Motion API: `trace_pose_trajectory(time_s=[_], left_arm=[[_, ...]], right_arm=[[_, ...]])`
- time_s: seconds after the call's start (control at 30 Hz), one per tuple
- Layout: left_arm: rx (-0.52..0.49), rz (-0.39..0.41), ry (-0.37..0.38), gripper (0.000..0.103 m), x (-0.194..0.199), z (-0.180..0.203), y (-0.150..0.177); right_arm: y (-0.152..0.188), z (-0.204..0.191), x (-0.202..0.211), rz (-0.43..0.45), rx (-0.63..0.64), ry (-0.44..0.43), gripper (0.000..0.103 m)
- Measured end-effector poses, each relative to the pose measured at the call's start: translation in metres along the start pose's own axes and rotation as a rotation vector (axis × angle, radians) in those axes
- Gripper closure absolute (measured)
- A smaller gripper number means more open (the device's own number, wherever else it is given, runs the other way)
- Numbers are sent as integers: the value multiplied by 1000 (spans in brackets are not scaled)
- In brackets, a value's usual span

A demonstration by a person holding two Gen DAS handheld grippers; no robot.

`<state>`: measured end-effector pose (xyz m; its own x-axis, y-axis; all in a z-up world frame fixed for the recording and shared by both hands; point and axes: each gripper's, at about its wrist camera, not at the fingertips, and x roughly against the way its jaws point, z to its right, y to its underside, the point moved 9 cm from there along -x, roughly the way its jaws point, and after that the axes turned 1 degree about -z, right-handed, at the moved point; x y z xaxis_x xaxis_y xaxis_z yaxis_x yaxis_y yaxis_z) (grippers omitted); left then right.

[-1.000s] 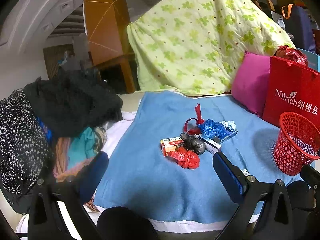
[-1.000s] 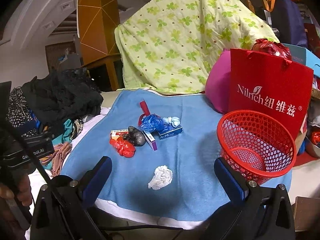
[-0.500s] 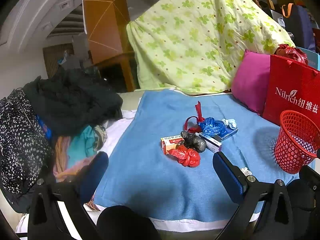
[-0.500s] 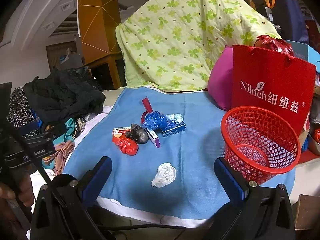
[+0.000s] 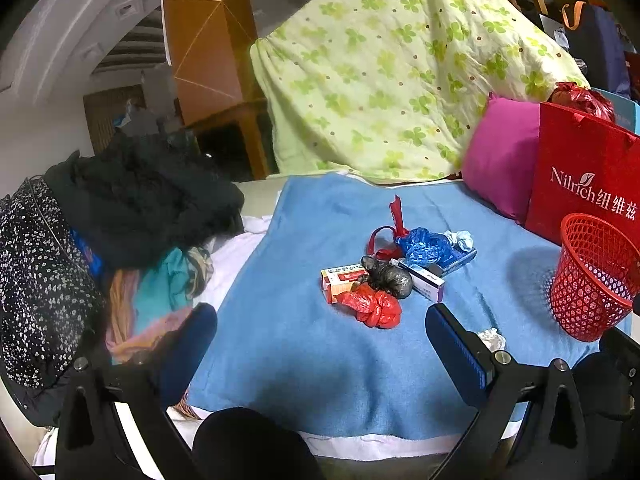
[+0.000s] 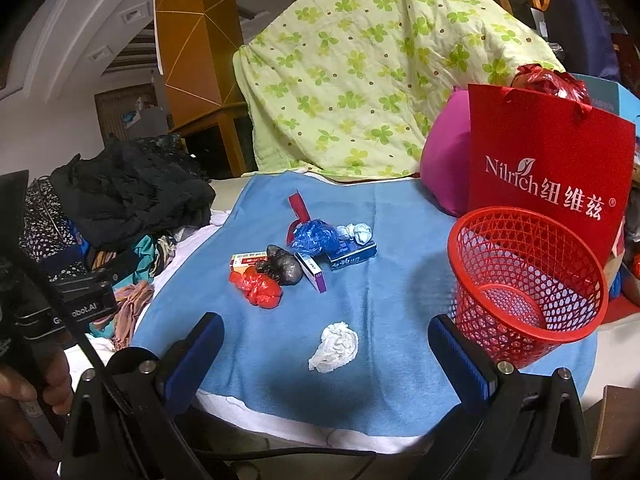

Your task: Collect trash

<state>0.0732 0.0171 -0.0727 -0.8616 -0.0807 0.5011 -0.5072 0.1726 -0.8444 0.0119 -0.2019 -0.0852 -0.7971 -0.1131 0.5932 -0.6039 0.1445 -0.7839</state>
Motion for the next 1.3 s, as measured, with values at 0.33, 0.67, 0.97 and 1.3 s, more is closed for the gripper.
trace_pose_trajectory(time_s=[0.33,0.67,0.97,1.3], left_arm=[[-5,-7,1,0,-1,1,0],[-4,-7,2,0,-1,1,1],[-6,-11,4,0,-2,0,2],[-5,-12,3,0,-5,-1,5]], right_arm=[[3,-3,-3,-12,2,-9,0],[6,-4,-7,-26,-6,-20,0],[9,-6,-11,-38,-3,-25,0],[12,-6,-15,-49,-4,-27,0]])
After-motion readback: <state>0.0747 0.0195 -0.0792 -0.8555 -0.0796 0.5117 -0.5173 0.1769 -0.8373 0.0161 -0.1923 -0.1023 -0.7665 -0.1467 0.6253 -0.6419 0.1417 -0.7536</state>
